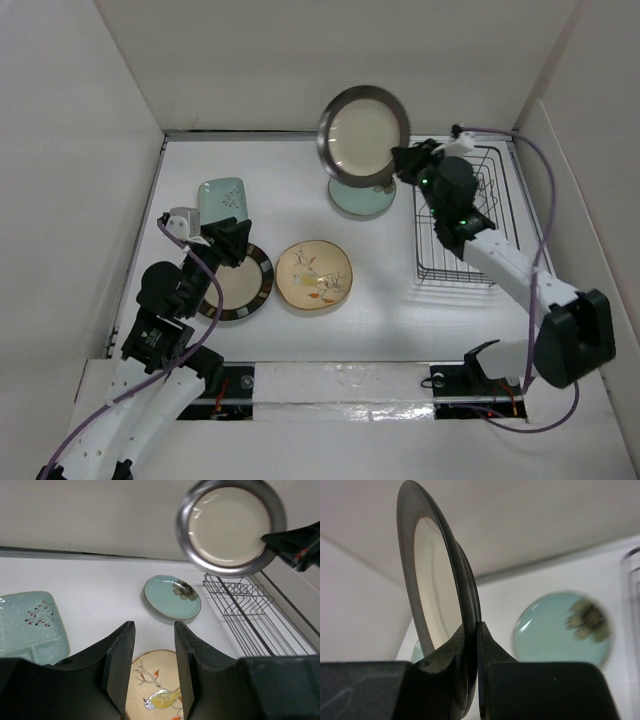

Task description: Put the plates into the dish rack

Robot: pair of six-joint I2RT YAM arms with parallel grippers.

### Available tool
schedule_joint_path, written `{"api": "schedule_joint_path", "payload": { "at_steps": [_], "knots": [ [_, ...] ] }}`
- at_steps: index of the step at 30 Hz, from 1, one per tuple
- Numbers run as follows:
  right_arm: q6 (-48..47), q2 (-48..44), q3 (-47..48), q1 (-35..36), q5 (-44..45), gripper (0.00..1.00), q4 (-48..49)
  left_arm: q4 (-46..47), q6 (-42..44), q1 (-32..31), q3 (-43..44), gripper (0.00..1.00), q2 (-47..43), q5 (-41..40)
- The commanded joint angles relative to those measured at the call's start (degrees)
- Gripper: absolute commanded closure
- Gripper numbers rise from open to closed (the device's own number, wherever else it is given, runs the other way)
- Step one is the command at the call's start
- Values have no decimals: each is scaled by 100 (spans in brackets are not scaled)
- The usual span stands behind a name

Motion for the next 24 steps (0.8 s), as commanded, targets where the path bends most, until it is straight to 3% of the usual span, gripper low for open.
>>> {"api": "schedule_joint_path", "payload": {
  "at_steps": [1,7,10,18,24],
  "knots": [
    [-1114,-1065,226,-899,781,100,-267,329,-17,31,45,66,-244,251],
    [-1564,-1935,-64,-2595,939,100,-1094,460,-131,31,71,66,-569,646],
    [-1485,-2130,-214,-3236,773,100,-989,514,-228,31,133,66,-666,900],
    [-2012,-1604,31,-4099,702,100,-909,523,-272,-153,150,65,-1193,1192],
    [-2635,-953,497,-4276,288,100,-909,434,-140,-206,185,64,-1518,1227]
  ]
}}
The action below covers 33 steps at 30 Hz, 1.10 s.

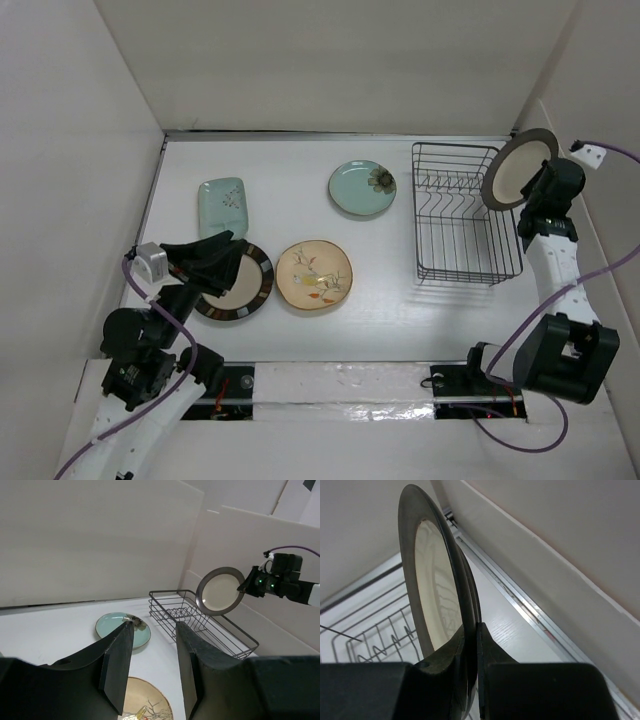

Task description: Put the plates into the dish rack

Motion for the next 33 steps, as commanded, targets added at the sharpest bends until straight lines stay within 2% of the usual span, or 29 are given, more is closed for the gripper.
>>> {"api": "schedule_joint_path", "payload": {
  "at_steps": [1,8,10,18,33],
  "knots": [
    [-557,144,749,-18,-245,100,1197,222,78,-32,192,64,-188,80],
    [-1305,418,1083,34,-52,100,1021,187,114,-32,192,63,-285,0],
    [-1805,462,1223,148,79,100,969,161,114,-32,175,63,-259,-17],
    [-2141,506,1602,149,-60,100,688,161,87,-32,183,62,-285,-9],
    [-2387,568,1128,465,63,100,792,135,87,-32,183,61,-338,-61]
  ]
}}
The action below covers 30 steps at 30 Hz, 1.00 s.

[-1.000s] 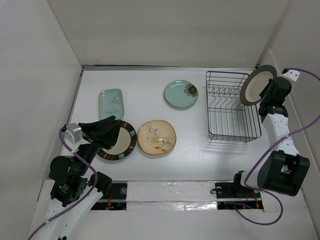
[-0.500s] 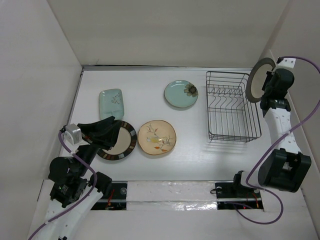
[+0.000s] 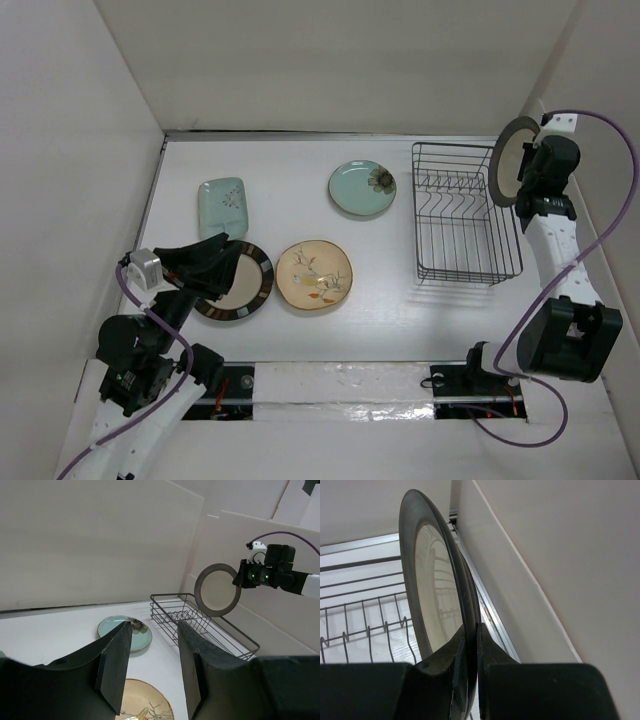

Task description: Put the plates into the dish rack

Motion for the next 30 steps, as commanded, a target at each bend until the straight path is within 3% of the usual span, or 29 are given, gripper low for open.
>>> {"api": "schedule_joint_path", "payload": {
  "at_steps": [1,12,23,30],
  "knots": [
    [-140,-106,85,135,137,100,1064,202,46,-32,166,61,-97,-43],
    [-166,-70,-310,372,637,100,1326,220,46,-32,166,61,-124,-26],
    [-79,-255,102,504,1314,100,1345,220,37,-93,166,61,-18,-9],
    [-254,-378,24,346,1262,100,1432,211,54,-93,175,61,-44,-62]
  ]
}}
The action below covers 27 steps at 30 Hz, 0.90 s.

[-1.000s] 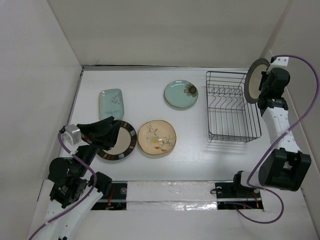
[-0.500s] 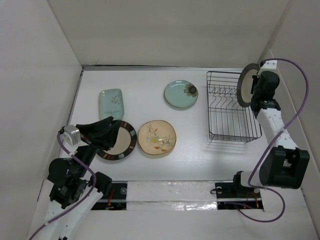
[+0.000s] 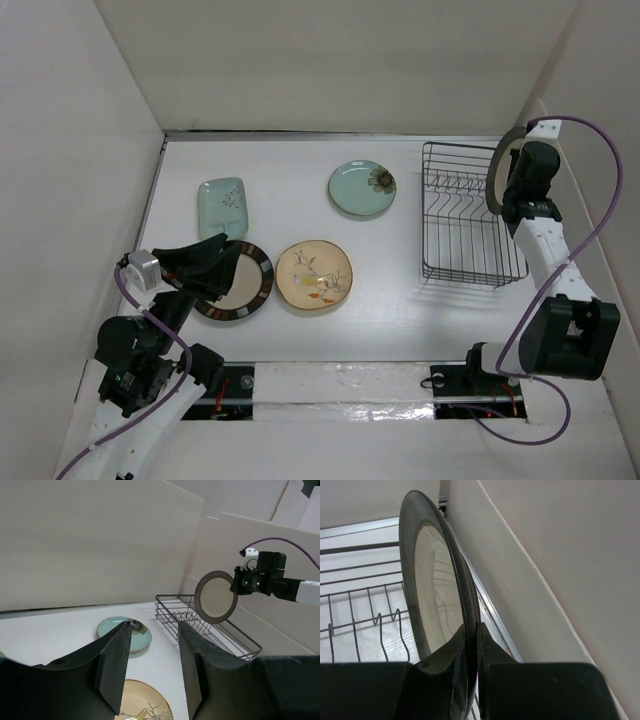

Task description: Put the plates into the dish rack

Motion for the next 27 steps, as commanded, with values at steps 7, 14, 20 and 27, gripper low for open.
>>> {"api": "schedule_joint_path", "payload": {
  "at_steps": [7,14,20,27],
  "knots": [
    [-83,-628,258,-120,361,100,1423,196,63,-28,174,61,30,-11],
    [-83,-672,338,-313,239,100,1352,187,63,-28,175,60,65,-46],
    [153,-453,127,-313,116,100,1204,213,46,-28,174,60,39,-11],
    [206,-637,-531,-234,194,100,1484,205,46,-28,166,60,39,-11]
  ]
}}
